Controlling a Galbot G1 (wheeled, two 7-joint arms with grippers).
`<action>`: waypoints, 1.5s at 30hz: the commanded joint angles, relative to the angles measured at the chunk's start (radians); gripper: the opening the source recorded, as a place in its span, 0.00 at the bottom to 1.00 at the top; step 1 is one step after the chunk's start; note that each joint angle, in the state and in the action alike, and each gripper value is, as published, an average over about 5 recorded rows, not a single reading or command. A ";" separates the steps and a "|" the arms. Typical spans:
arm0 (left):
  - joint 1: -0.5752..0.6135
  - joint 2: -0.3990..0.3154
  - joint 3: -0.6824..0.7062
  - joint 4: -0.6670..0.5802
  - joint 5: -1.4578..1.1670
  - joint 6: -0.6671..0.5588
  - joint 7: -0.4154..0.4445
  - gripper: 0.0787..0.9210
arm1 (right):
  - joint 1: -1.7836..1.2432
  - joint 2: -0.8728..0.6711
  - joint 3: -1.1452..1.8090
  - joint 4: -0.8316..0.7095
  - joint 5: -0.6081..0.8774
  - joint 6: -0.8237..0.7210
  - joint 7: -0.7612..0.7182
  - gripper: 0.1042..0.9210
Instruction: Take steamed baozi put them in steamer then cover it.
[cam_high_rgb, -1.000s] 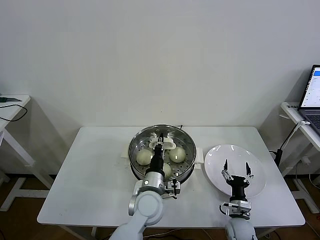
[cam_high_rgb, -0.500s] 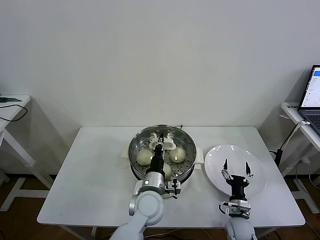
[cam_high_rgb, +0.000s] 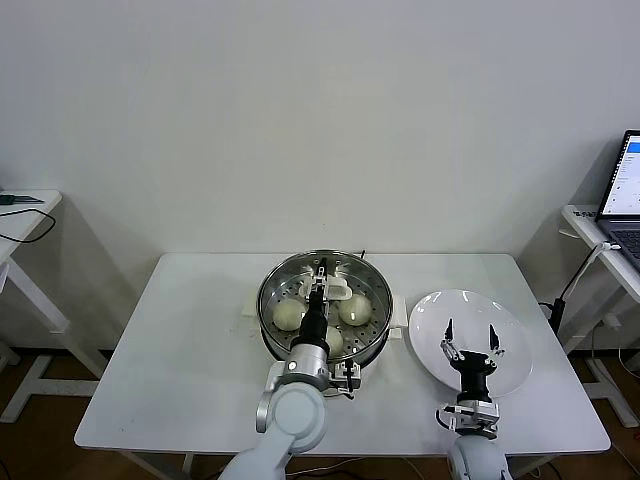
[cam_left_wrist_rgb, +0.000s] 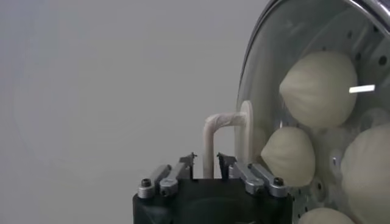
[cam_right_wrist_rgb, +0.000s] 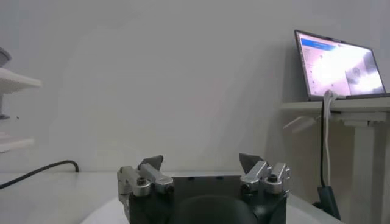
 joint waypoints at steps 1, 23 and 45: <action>0.015 0.020 0.007 -0.066 -0.015 0.004 0.012 0.60 | 0.001 0.001 -0.002 0.006 -0.002 -0.003 0.000 0.88; 0.170 0.176 -0.024 -0.367 -0.120 0.018 0.039 0.88 | -0.009 -0.009 0.000 0.052 -0.001 -0.017 0.003 0.88; 0.427 0.179 -0.753 -0.161 -1.608 -0.567 -0.225 0.88 | -0.170 -0.154 -0.012 0.384 0.294 -0.275 -0.059 0.88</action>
